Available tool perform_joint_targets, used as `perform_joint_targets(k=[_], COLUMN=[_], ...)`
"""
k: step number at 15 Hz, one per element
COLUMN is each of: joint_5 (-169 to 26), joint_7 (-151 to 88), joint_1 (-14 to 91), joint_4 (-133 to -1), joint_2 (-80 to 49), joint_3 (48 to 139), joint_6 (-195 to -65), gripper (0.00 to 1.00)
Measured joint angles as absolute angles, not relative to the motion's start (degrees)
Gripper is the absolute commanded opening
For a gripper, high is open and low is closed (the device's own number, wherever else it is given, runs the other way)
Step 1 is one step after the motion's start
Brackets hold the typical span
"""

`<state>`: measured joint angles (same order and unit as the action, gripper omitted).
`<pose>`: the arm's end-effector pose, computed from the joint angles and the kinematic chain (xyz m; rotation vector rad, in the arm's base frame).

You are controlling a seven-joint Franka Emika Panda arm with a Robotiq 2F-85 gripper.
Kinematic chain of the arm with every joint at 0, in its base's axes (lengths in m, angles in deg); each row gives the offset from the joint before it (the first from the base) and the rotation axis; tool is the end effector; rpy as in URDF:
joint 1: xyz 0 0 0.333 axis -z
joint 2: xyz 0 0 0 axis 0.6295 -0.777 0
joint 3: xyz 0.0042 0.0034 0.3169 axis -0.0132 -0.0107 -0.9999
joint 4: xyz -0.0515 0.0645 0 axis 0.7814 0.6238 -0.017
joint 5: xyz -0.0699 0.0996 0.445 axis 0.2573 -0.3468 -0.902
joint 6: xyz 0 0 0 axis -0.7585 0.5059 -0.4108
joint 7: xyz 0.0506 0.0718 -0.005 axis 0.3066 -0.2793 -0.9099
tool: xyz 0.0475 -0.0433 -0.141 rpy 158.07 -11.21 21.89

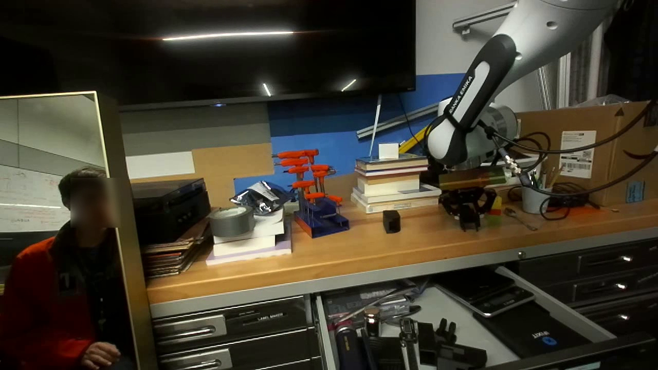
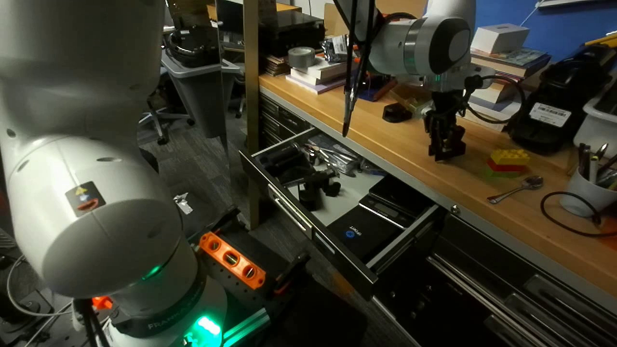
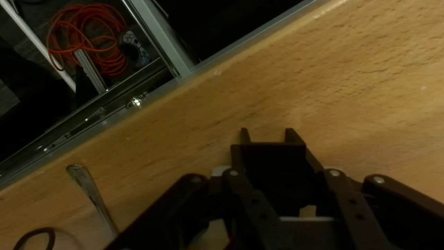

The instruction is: Open the top central drawer then remove the three black objects and put them on the table

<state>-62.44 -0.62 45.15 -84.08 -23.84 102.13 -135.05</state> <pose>0.6555 -0.2282 0.1891 2.7100 -1.0880 0.1919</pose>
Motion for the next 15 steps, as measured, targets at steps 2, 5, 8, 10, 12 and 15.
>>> perform_joint_targets(k=[2, 5, 8, 10, 12, 15], joint_5=[-62.74, -62.76, -62.77, -62.77, -62.77, -63.5], joint_7=[-0.6, -0.39, 0.19, 1.22, 3.01, 5.97], joint_1=[45.07, 44.81, 44.14, 43.29, 41.88, 39.58], joint_4=[-83.77, -83.75, -83.78, -84.39, -85.99, -90.56], joint_2=[-24.14, -24.26, -24.17, -23.4, -21.59, -17.1], joint_3=[102.29, 102.5, 102.66, 102.66, 102.62, 101.71], joint_6=[-134.77, -134.27, -133.36, -131.79, -129.56, -126.85], gripper=[0.85, 1.0, 1.0, 1.0, 1.0, 1.0])
